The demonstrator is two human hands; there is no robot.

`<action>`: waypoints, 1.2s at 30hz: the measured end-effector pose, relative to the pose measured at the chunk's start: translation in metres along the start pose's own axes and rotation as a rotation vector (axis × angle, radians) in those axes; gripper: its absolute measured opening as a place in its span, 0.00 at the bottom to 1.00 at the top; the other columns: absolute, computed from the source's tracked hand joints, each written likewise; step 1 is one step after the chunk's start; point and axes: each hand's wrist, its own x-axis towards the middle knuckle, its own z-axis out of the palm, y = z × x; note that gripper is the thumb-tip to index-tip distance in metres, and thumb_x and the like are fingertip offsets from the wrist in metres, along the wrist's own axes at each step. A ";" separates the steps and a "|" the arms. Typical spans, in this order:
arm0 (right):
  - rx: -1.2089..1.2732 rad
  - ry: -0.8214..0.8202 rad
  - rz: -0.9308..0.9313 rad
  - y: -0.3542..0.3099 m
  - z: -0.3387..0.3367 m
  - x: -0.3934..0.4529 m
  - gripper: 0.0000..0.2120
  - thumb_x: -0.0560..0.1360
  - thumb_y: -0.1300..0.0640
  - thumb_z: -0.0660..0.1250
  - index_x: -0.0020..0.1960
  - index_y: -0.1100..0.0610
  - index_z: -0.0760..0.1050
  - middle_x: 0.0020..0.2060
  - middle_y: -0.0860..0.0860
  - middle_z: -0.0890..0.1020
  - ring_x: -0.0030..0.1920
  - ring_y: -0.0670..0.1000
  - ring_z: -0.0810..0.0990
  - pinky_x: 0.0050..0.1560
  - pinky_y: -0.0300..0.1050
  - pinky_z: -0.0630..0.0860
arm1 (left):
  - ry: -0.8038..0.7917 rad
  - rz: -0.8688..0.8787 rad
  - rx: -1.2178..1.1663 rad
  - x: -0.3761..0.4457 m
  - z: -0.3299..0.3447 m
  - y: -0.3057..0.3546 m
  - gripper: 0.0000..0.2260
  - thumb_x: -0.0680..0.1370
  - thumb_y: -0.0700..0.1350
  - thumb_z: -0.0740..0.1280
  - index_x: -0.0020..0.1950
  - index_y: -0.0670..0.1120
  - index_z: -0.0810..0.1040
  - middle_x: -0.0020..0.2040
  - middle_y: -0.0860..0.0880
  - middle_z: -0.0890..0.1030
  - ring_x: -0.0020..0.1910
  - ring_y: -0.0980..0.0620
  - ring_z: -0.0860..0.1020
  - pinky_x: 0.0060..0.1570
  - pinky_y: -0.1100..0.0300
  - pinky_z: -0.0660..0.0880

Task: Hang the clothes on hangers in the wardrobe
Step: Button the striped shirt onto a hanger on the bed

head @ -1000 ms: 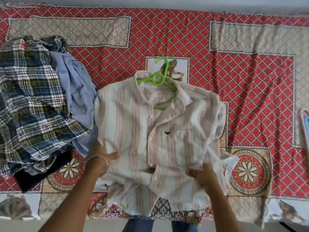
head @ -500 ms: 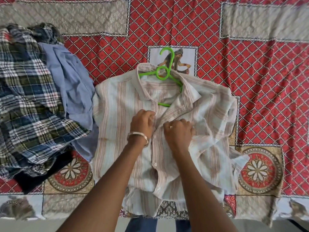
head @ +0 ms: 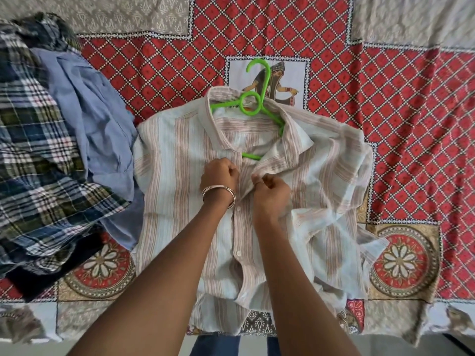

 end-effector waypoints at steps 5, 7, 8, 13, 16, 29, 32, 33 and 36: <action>-0.266 -0.069 -0.387 0.002 0.003 -0.007 0.08 0.74 0.63 0.68 0.52 0.59 0.80 0.40 0.54 0.83 0.41 0.53 0.80 0.41 0.40 0.71 | -0.046 -0.053 -0.161 -0.003 -0.001 0.004 0.08 0.77 0.42 0.66 0.45 0.39 0.81 0.42 0.42 0.83 0.41 0.44 0.79 0.42 0.55 0.75; -0.338 -0.054 -0.473 0.003 0.006 -0.007 0.09 0.74 0.63 0.66 0.53 0.59 0.82 0.44 0.57 0.82 0.44 0.55 0.80 0.41 0.36 0.65 | -0.053 -0.058 -0.242 -0.005 -0.004 0.006 0.07 0.76 0.42 0.67 0.45 0.39 0.82 0.41 0.42 0.83 0.41 0.45 0.81 0.44 0.56 0.76; -0.344 -0.047 -0.482 0.003 0.006 -0.006 0.10 0.75 0.63 0.66 0.54 0.59 0.82 0.46 0.57 0.82 0.45 0.56 0.79 0.42 0.36 0.65 | -0.061 -0.057 -0.268 -0.006 -0.004 0.007 0.07 0.76 0.42 0.68 0.45 0.39 0.82 0.41 0.42 0.84 0.42 0.45 0.81 0.45 0.56 0.76; -0.270 -0.107 -0.472 0.001 0.005 -0.001 0.10 0.75 0.63 0.69 0.55 0.61 0.82 0.47 0.57 0.83 0.46 0.56 0.81 0.49 0.42 0.73 | -0.105 -0.032 -0.320 -0.002 -0.009 0.007 0.07 0.76 0.43 0.69 0.44 0.39 0.83 0.40 0.42 0.84 0.41 0.46 0.82 0.46 0.55 0.78; -0.243 -0.172 -0.430 0.000 0.000 0.001 0.10 0.75 0.62 0.68 0.56 0.61 0.82 0.47 0.56 0.84 0.44 0.49 0.80 0.49 0.37 0.73 | -0.119 -0.029 -0.345 -0.002 -0.008 0.006 0.07 0.76 0.43 0.70 0.44 0.39 0.83 0.40 0.43 0.84 0.41 0.46 0.82 0.47 0.54 0.79; 0.081 -0.453 -0.177 0.000 -0.012 0.020 0.04 0.73 0.64 0.71 0.41 0.60 0.83 0.36 0.58 0.85 0.37 0.56 0.83 0.42 0.54 0.80 | -0.088 -0.056 -0.433 -0.009 -0.014 0.004 0.07 0.70 0.45 0.76 0.44 0.42 0.84 0.38 0.46 0.84 0.37 0.51 0.83 0.44 0.57 0.81; 0.058 -0.409 -0.216 0.000 -0.012 0.019 0.03 0.72 0.63 0.72 0.40 0.59 0.82 0.32 0.54 0.83 0.33 0.50 0.80 0.35 0.45 0.75 | -0.080 -0.053 -0.435 -0.010 -0.015 0.006 0.08 0.68 0.46 0.77 0.42 0.44 0.85 0.37 0.48 0.84 0.38 0.52 0.83 0.45 0.57 0.80; 0.039 -0.387 -0.238 0.002 -0.011 0.019 0.03 0.72 0.63 0.73 0.39 0.59 0.82 0.31 0.53 0.82 0.32 0.49 0.79 0.35 0.45 0.74 | -0.073 -0.048 -0.423 -0.011 -0.015 0.007 0.07 0.68 0.46 0.77 0.42 0.44 0.85 0.38 0.49 0.84 0.38 0.53 0.82 0.45 0.58 0.80; 0.003 -0.338 -0.274 0.006 -0.010 0.017 0.02 0.71 0.59 0.75 0.40 0.57 0.83 0.31 0.51 0.83 0.32 0.48 0.79 0.34 0.45 0.75 | -0.041 -0.015 -0.379 -0.012 -0.015 0.009 0.06 0.71 0.44 0.75 0.44 0.42 0.85 0.40 0.47 0.84 0.37 0.53 0.81 0.44 0.59 0.79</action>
